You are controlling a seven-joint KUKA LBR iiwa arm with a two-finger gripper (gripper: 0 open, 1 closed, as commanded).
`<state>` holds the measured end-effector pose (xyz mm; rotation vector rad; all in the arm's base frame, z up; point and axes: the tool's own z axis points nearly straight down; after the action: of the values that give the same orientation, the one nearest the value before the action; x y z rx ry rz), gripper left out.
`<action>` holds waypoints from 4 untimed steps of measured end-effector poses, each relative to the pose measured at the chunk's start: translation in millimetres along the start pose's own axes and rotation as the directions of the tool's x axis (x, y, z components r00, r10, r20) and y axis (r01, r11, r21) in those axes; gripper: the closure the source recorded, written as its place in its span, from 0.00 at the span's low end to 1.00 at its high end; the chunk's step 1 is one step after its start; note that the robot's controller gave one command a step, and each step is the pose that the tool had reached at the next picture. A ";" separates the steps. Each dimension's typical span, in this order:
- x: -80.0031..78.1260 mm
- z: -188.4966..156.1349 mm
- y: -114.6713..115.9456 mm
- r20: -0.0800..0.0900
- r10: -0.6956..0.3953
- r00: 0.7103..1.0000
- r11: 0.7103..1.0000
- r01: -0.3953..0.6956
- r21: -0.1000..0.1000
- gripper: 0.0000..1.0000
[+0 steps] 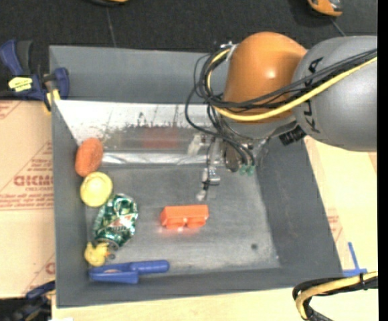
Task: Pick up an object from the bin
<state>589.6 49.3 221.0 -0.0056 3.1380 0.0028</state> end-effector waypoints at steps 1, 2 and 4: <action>11.8 93.0 -8.7 0.004 -0.024 1.000 1.000 0.024 0.002 0.00; 30.0 108.9 -4.5 0.003 -0.100 0.995 0.995 0.100 0.003 0.00; 33.2 152.6 -9.7 0.009 -0.071 0.997 0.997 0.071 0.002 0.00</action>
Offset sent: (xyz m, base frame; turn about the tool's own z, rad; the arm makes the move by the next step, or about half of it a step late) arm -0.0392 0.0010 -0.0882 -0.1470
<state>557.1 39.7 68.3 -0.1162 3.1271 -0.0002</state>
